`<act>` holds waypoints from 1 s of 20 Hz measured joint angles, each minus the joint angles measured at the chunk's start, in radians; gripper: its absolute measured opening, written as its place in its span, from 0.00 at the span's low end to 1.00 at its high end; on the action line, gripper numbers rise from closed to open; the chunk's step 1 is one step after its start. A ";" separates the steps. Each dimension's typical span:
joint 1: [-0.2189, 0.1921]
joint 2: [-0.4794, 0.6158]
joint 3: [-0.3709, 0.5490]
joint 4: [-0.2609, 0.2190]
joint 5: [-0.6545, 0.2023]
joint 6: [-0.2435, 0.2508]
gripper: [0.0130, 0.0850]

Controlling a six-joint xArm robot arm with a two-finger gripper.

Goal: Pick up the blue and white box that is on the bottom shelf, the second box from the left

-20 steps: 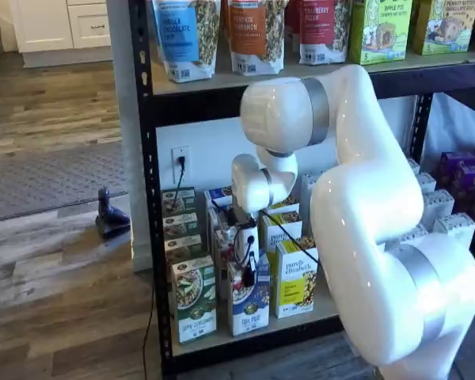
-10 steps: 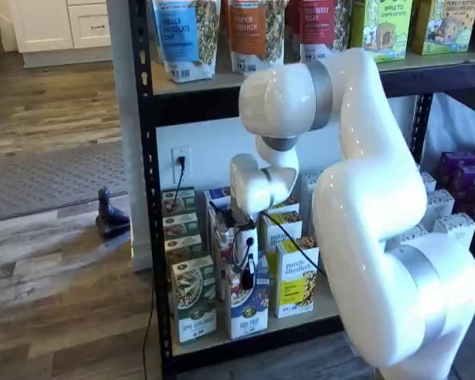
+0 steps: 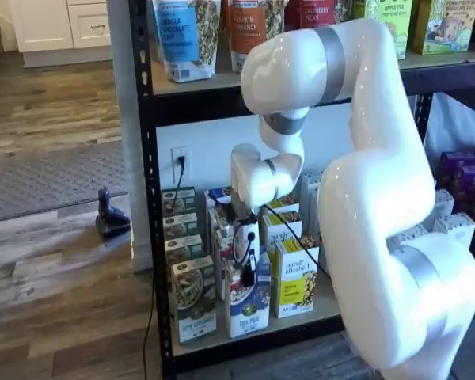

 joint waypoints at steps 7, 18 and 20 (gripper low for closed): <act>0.019 -0.119 0.120 0.026 -0.012 -0.004 0.39; 0.032 -0.261 0.249 0.028 -0.018 0.008 0.39; 0.037 -0.290 0.273 0.026 -0.013 0.014 0.39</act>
